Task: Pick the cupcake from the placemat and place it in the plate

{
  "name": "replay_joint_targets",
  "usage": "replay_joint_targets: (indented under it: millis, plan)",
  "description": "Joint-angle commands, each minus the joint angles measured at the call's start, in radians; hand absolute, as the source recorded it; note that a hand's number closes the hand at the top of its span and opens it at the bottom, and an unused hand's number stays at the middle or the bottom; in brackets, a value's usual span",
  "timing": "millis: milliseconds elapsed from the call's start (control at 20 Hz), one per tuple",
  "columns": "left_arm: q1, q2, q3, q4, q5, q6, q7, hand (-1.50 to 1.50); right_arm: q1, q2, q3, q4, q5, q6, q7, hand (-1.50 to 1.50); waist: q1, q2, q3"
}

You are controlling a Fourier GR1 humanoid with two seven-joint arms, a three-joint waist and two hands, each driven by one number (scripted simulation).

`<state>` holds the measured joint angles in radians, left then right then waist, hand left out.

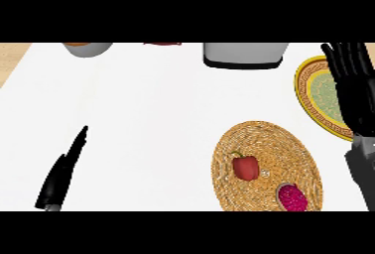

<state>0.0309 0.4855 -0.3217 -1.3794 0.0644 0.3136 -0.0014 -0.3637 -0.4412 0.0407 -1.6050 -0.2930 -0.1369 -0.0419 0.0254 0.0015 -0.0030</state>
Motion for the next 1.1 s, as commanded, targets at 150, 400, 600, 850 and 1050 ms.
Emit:
replay_joint_targets:
  millis: [150, 400, 600, 850, 1050]
  plan:
    - [-0.001, -0.13, 0.058, 0.008, 0.156, -0.048, 0.057, 0.0, 0.018, -0.135, -0.12, 0.036, -0.154, 0.278, -0.049, 1.5, -0.027, 0.001, 0.004]
    - [-0.026, -0.189, 0.068, -0.01, 0.256, -0.095, 0.112, 0.0, 0.148, -0.239, -0.188, 0.154, 0.117, 0.115, -0.136, 1.5, -0.053, 0.008, 0.004]
    - [-0.039, -0.201, 0.074, -0.029, 0.276, -0.108, 0.162, 0.0, 0.291, -0.125, -0.259, 0.188, 0.014, 0.182, -0.384, -1.5, -0.042, -0.001, 0.005]
    - [-0.031, -0.21, 0.082, -0.012, 0.255, -0.134, 0.152, 0.0, 0.432, -0.2, -0.332, 0.135, -0.023, 0.354, -0.446, -1.5, -0.038, -0.003, 0.003]
    - [-0.014, -0.223, 0.08, -0.029, 0.235, -0.113, 0.142, 0.0, 0.462, -0.306, -0.283, 0.001, 0.071, 0.376, -0.317, -1.5, -0.04, -0.006, 0.001]
